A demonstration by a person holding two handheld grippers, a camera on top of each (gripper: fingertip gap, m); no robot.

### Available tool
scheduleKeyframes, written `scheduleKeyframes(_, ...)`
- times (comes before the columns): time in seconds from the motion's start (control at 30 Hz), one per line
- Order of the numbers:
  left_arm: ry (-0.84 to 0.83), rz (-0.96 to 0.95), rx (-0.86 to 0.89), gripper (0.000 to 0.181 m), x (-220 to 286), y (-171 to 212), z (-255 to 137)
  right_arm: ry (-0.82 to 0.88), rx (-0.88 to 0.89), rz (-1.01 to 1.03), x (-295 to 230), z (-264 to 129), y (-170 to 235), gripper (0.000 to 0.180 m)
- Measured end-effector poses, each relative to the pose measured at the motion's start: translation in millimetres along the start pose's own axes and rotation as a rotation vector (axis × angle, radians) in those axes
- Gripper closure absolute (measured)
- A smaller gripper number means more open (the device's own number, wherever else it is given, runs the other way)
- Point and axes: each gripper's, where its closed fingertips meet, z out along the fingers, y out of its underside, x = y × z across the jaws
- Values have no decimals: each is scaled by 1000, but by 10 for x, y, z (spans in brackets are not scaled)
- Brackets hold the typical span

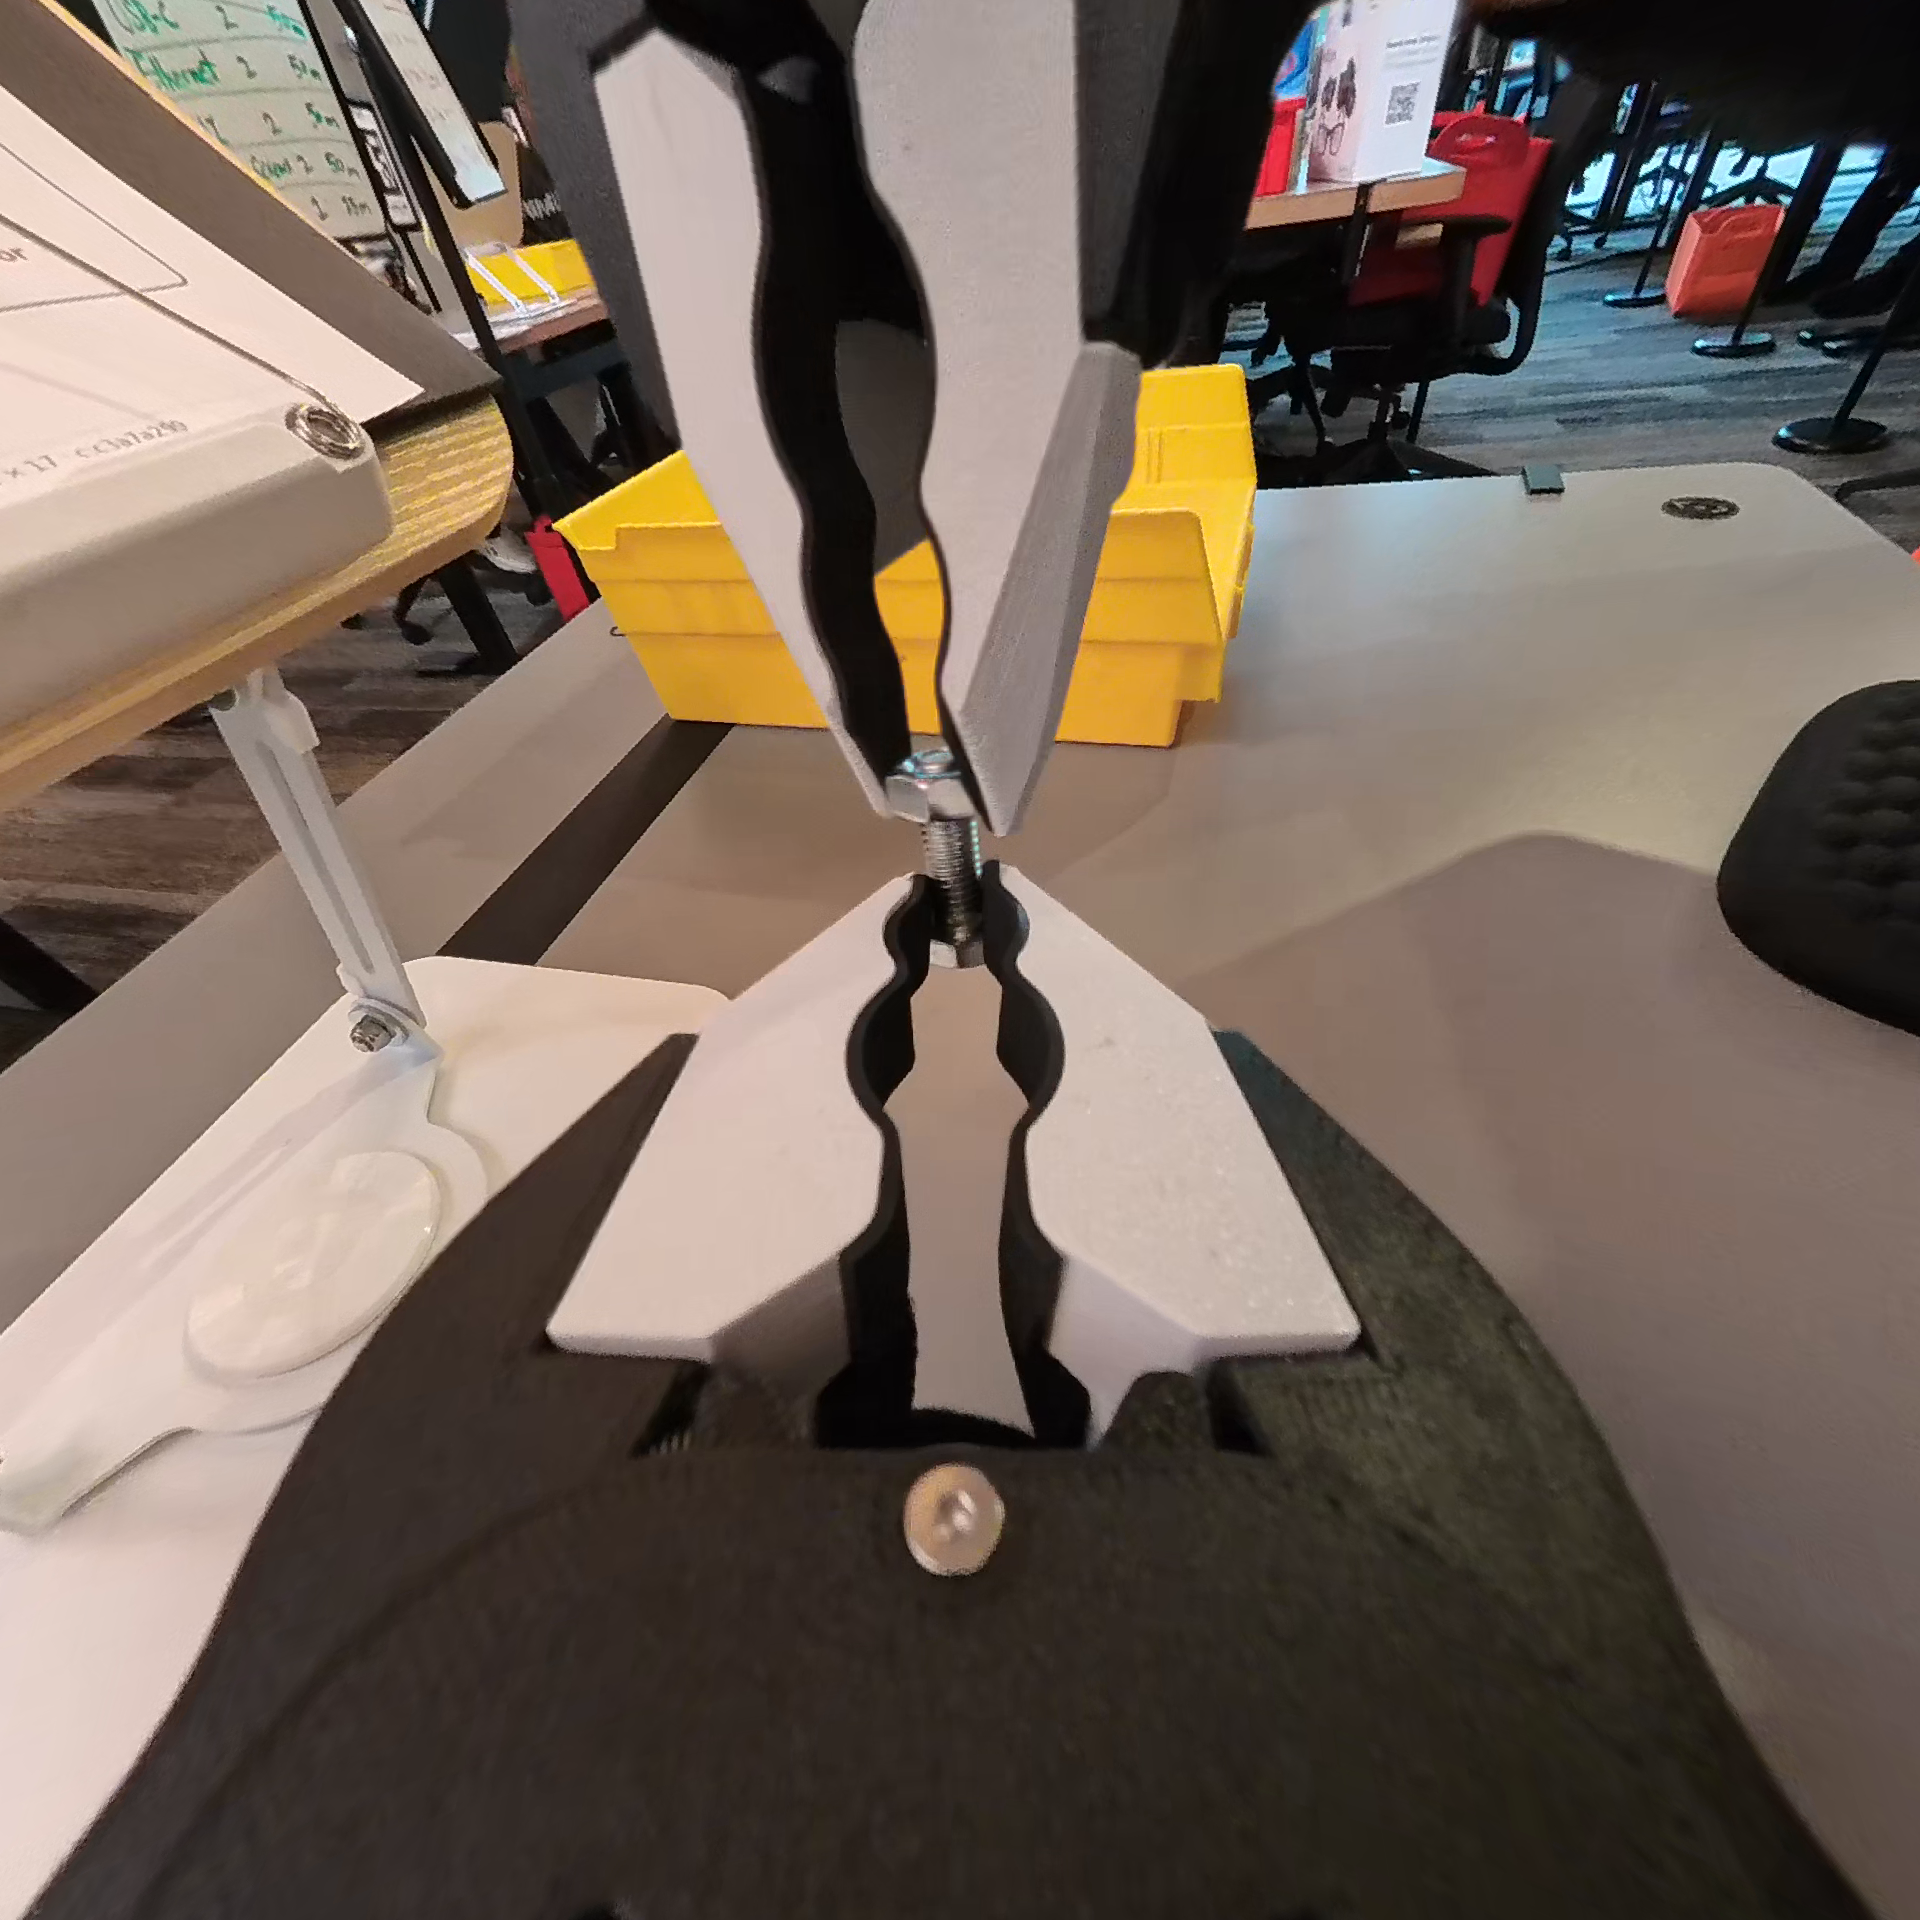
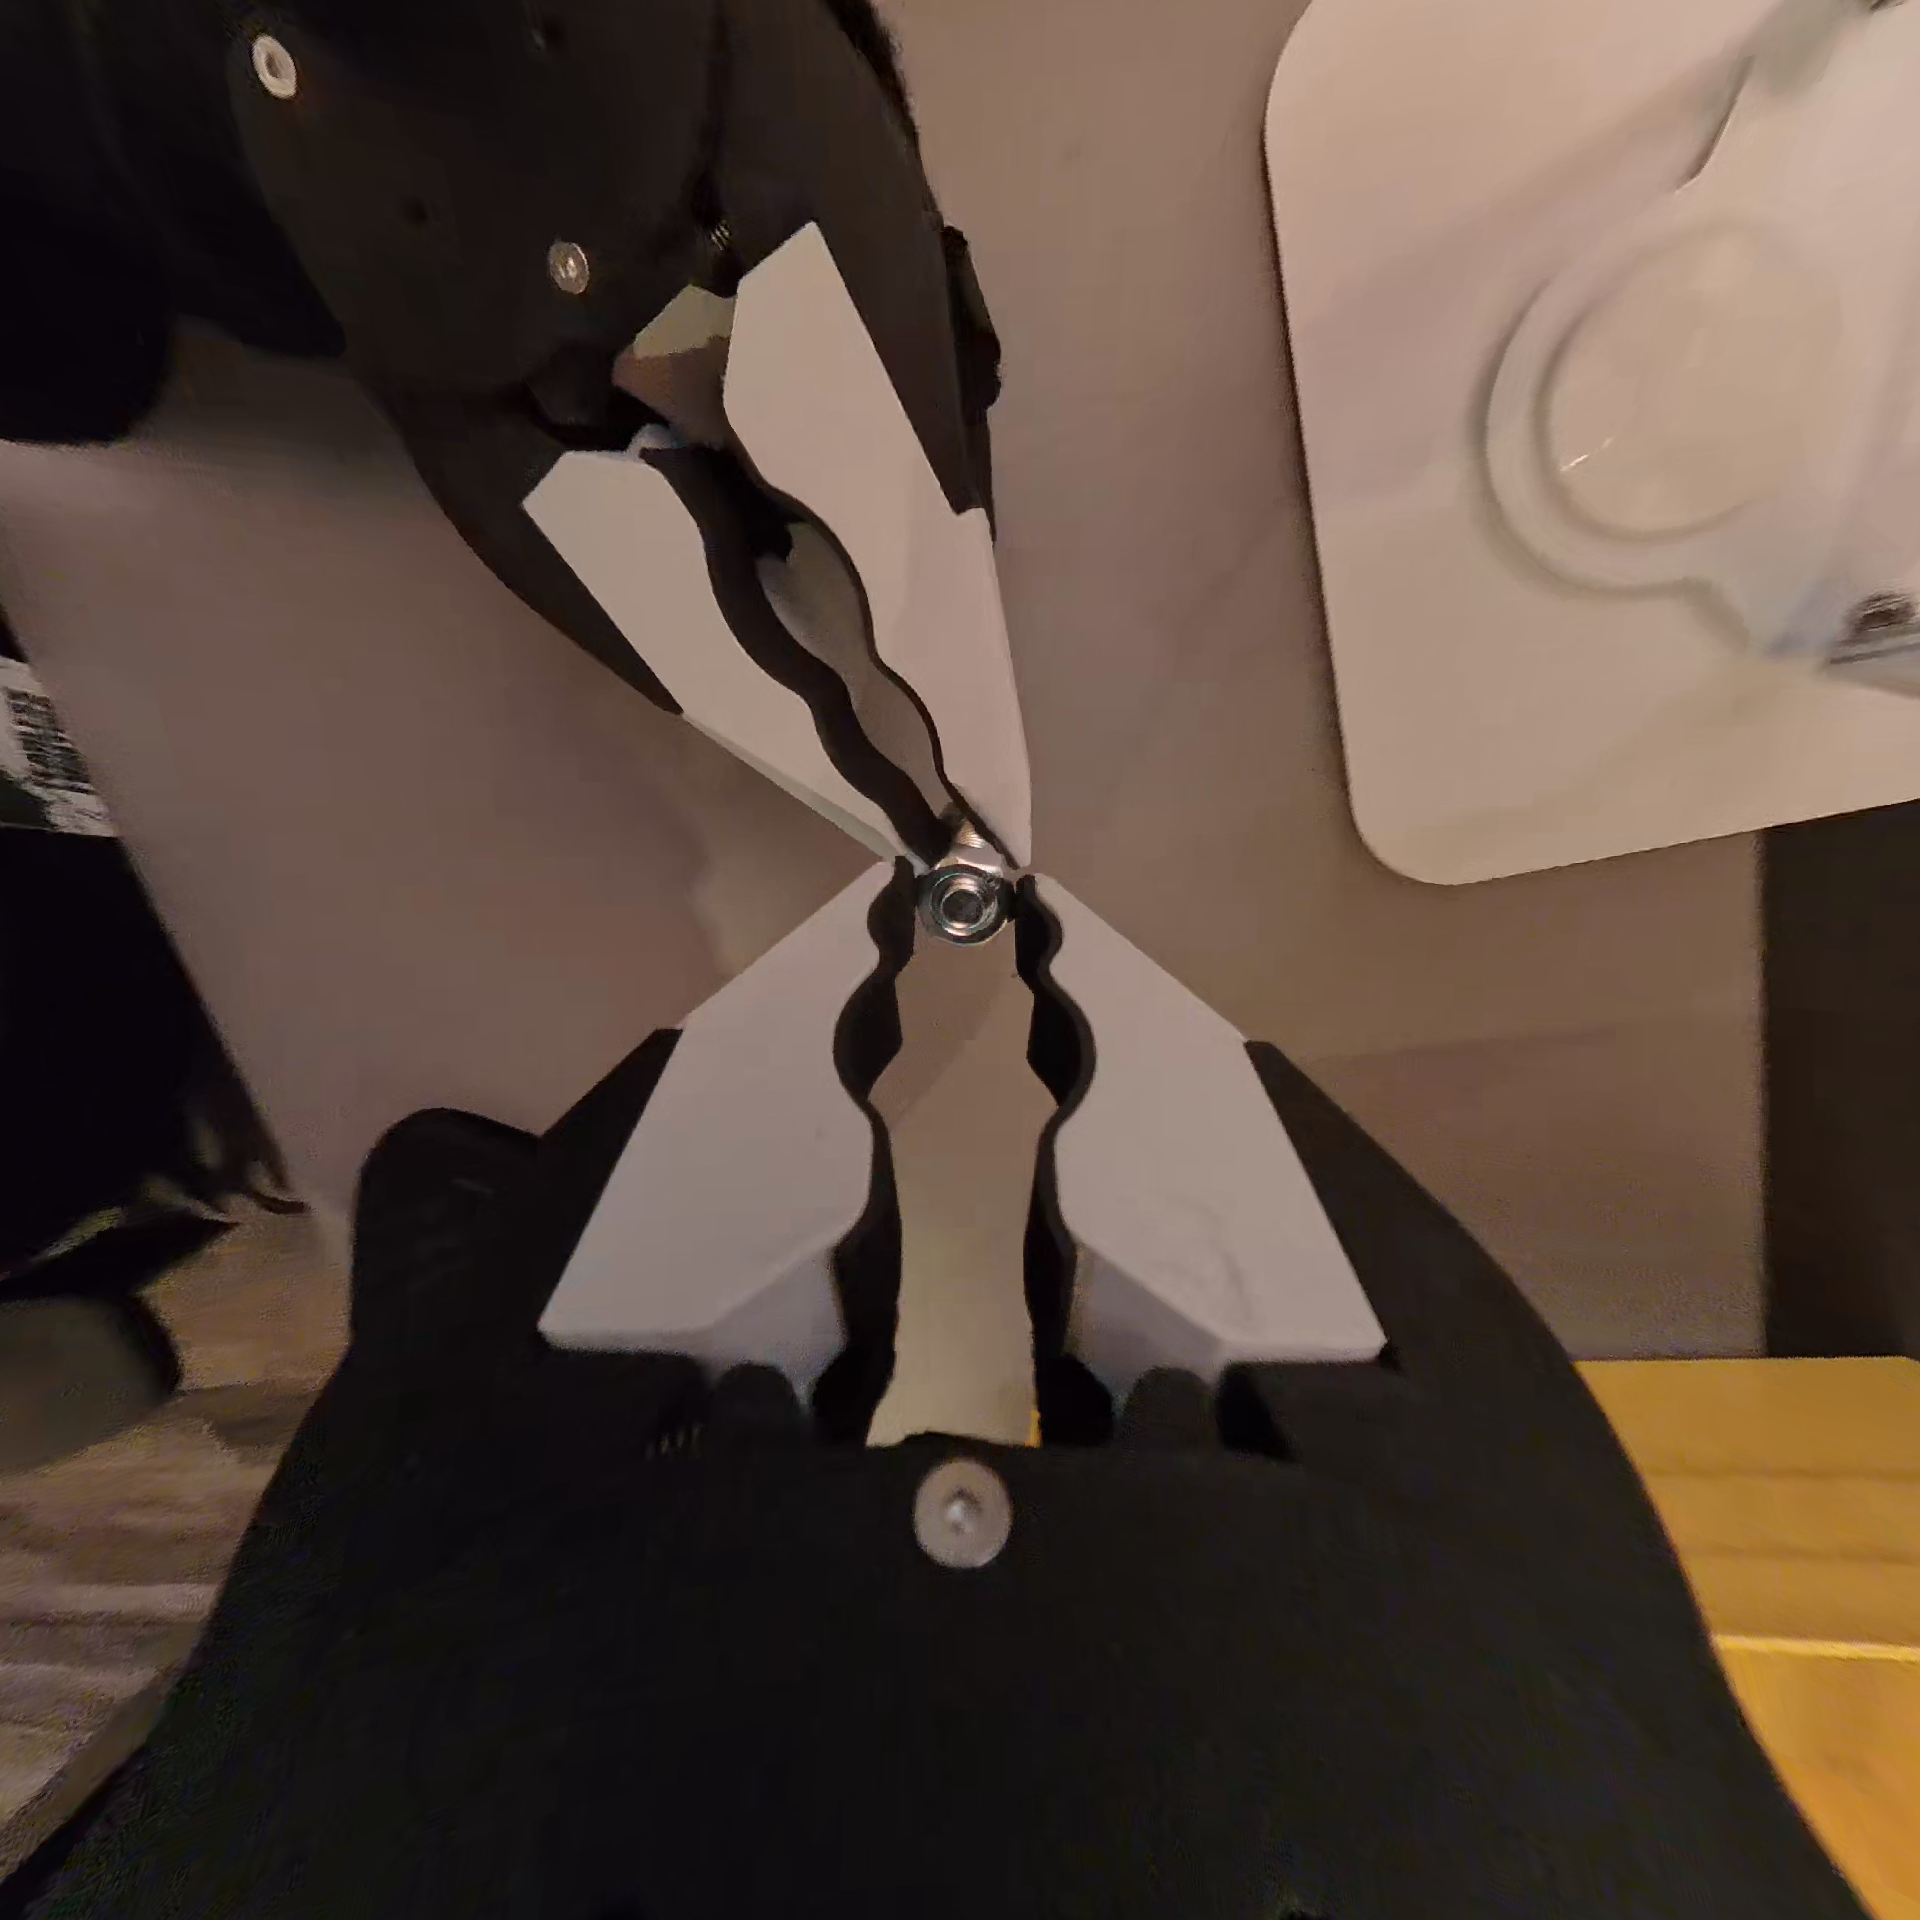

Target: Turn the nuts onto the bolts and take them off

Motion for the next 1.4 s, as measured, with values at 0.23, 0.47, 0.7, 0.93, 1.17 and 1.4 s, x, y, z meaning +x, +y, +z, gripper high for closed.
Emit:
scheduleKeyframes(0.23,0,-7,19,173,-5,-38,-8,97,12,-278,49,-103,4,125)
scheduleKeyframes(0.47,6,-4,18,173,11,-39,-2,173,-53,-572,14,-54,-3,146)
scheduleKeyframes(0.7,0,1,14,173,13,-35,8,115,-47,-415,-2,-10,0,163)
scheduleKeyframes(0.93,8,1,8,173,34,-17,27,-44,26,21,-53,4,-26,141)
scheduleKeyframes(1.17,4,-10,22,173,5,-42,3,111,-7,-359,-8,-124,23,131)
scheduleKeyframes(1.4,10,-5,21,173,25,-46,12,154,-70,-574,-63,-32,7,152)
